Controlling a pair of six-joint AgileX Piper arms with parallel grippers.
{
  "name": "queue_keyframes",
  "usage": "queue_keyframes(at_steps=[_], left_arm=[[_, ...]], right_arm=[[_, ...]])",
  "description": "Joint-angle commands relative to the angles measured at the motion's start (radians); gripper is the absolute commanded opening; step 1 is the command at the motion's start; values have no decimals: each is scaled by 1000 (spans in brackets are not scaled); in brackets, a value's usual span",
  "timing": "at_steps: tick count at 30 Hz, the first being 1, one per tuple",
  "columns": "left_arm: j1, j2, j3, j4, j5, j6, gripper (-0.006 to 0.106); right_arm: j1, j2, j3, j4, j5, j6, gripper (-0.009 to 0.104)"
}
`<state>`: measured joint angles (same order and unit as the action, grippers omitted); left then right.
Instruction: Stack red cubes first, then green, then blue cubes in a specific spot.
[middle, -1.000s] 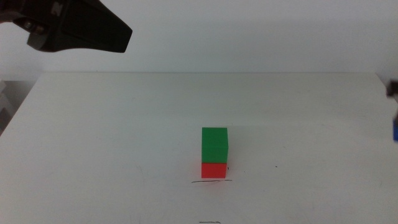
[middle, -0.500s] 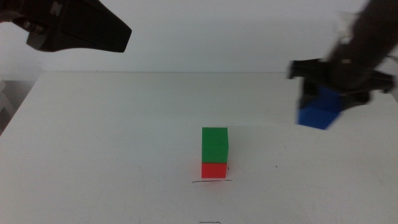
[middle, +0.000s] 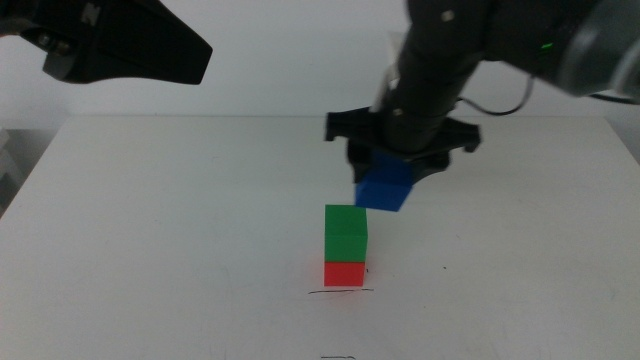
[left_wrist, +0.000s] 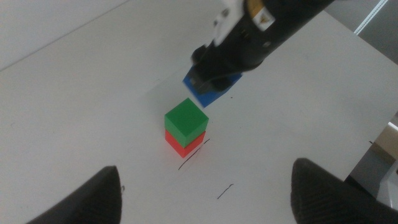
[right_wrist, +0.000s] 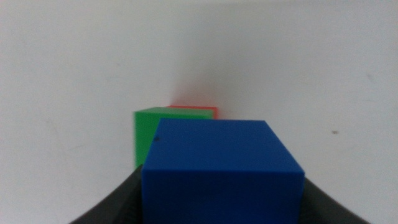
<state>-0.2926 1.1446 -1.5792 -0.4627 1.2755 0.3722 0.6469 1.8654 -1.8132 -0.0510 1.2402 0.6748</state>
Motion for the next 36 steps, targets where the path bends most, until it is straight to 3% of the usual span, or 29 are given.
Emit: queue_keyframes(at_steps=[1,16,25,29,36], left_arm=[[-5,-16,-24,-33,-9,0,92],[-5,-16,-24,-33,-9,0,92],[-5,-16,-24,-33,-9,0,92],[-5,-16,-24,-33,-9,0,92],[-5,-16,-24,-33,-9,0,92]], right_arm=[[20,-22,-61,-31,55,28,-1],[82,94,-149,-53,55,64,-1],[86,82,-147,-81,55,85,-1],[99,49,-146,-122,55,93,-1],[106,43,-144,-125,55,103,-1]])
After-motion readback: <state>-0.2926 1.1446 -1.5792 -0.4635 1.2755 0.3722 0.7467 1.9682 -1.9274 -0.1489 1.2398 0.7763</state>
